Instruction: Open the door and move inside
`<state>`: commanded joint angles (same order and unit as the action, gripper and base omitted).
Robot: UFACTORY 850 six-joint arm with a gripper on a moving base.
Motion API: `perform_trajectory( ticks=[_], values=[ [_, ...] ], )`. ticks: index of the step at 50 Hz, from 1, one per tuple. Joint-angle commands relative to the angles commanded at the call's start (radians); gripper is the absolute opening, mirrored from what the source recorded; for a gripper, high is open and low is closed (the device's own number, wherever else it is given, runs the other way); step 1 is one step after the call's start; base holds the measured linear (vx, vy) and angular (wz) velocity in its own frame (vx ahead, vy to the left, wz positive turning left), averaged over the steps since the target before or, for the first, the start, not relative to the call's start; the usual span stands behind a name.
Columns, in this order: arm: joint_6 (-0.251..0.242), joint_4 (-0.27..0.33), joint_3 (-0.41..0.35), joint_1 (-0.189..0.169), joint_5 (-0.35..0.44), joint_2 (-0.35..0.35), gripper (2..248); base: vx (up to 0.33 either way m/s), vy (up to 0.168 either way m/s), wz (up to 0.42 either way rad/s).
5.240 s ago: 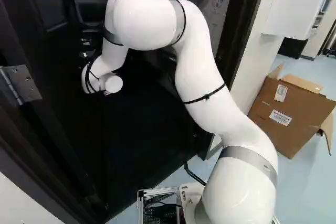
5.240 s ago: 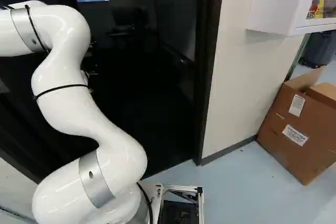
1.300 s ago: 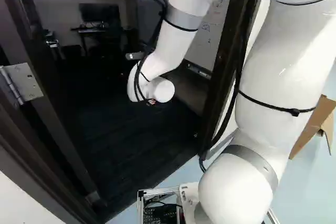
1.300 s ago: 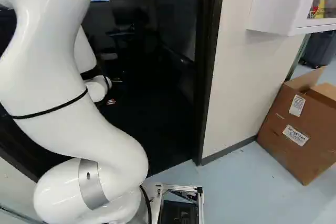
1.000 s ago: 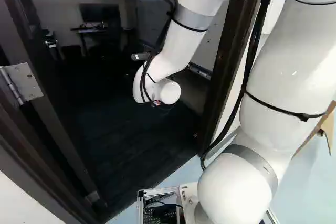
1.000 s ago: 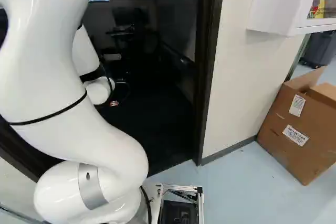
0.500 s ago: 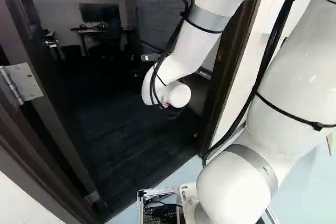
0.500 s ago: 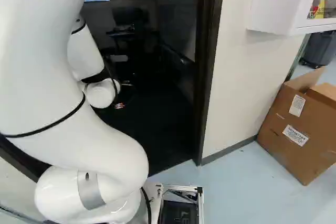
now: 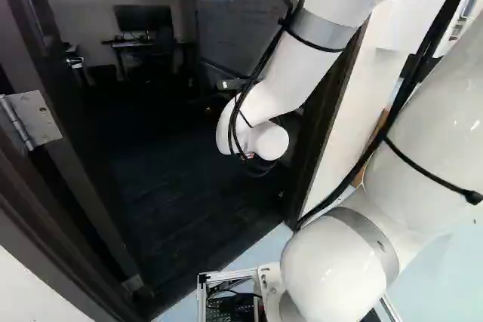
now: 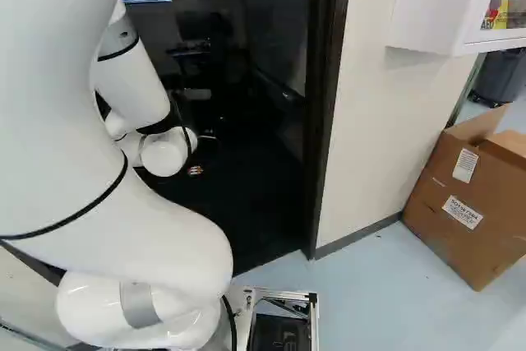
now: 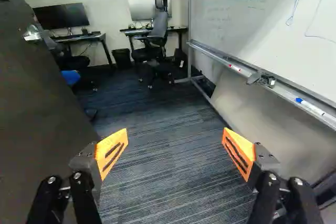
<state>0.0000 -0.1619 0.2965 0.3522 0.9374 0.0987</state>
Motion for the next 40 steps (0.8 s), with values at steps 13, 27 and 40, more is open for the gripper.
perform_trajectory(
  ticks=[13, 27, 40],
  values=[
    [0.000, 0.000, -0.022, -0.045, 0.000, 0.024, 247, 0.000, 0.000, 0.000],
    [0.000, 0.000, -0.042, -0.096, 0.000, 0.045, 247, 0.000, 0.000, 0.000],
    [0.000, 0.000, -0.058, -0.144, 0.000, 0.062, 247, 0.000, 0.000, 0.000]
  ],
)
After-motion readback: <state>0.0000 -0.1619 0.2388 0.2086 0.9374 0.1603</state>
